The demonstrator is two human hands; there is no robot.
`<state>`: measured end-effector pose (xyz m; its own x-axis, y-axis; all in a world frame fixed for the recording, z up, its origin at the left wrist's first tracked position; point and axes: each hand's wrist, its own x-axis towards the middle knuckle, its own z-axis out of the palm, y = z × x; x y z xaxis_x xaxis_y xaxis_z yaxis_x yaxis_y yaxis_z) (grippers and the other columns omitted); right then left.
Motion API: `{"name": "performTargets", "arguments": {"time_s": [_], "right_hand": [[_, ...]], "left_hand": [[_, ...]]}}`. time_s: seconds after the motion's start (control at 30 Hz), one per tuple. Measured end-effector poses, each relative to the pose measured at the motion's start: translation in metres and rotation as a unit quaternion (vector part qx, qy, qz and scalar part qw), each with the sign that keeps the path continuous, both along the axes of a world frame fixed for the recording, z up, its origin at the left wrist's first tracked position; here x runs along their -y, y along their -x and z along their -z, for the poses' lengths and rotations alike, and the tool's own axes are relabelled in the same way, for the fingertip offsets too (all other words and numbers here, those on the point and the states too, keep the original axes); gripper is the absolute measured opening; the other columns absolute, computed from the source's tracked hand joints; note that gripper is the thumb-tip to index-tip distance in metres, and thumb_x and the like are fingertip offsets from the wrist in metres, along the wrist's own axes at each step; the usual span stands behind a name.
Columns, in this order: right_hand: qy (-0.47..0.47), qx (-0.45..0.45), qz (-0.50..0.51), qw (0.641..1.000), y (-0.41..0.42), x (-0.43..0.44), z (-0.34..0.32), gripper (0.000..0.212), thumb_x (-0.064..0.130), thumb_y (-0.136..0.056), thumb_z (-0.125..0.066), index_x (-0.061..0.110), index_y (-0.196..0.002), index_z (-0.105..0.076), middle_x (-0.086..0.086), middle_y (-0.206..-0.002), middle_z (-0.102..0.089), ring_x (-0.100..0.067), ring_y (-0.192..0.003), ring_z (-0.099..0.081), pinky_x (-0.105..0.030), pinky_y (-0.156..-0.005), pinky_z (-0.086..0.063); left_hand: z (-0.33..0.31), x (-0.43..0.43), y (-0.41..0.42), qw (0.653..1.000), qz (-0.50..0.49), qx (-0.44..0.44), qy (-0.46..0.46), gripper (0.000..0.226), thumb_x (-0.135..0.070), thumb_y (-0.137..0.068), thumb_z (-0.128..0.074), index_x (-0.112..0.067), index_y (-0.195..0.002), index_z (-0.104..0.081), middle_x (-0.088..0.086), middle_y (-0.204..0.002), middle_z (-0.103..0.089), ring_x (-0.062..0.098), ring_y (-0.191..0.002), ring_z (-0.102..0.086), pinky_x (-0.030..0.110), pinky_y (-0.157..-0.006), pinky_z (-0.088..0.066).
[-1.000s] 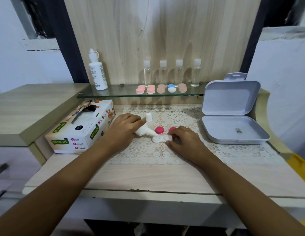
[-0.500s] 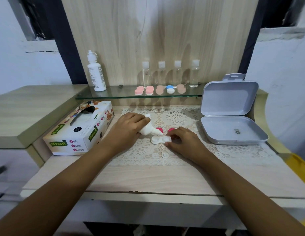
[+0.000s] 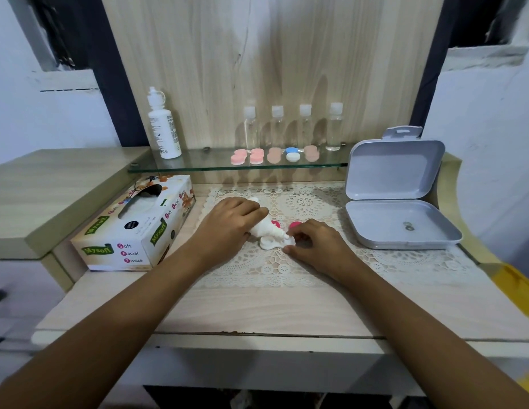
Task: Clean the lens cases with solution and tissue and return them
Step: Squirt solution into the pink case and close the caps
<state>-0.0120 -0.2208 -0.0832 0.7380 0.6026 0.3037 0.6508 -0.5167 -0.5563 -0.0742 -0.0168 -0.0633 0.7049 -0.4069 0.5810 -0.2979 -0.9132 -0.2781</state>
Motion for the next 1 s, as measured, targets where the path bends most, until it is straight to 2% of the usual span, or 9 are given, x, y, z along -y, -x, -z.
{"name": "performTargets", "arguments": {"time_s": [0.73,1.0], "right_hand": [[0.002,0.001,-0.001,1.0,0.0017,0.0012,-0.0014,0.027,0.034,-0.079,-0.068,0.022,-0.102,-0.064,0.002,-0.095,-0.058,-0.016,-0.095,-0.051,-0.04,-0.089,-0.042],[0.006,0.0,0.004,1.0,0.0023,0.0011,-0.0017,0.029,0.035,-0.079,-0.068,0.021,-0.104,-0.063,0.006,-0.094,-0.055,-0.016,-0.097,-0.051,-0.038,-0.089,-0.041]], "left_hand": [[0.0011,0.0,-0.003,1.0,-0.012,-0.002,0.006,0.051,-0.011,-0.06,-0.085,-0.004,-0.106,-0.065,0.014,-0.099,-0.068,0.033,-0.088,-0.064,0.043,-0.078,-0.049],[0.0063,-0.0029,-0.0024,0.998,-0.031,0.003,0.062,0.051,-0.014,-0.069,-0.08,-0.003,-0.114,-0.06,0.014,-0.108,-0.066,0.032,-0.094,-0.062,0.041,-0.08,-0.051]]}}
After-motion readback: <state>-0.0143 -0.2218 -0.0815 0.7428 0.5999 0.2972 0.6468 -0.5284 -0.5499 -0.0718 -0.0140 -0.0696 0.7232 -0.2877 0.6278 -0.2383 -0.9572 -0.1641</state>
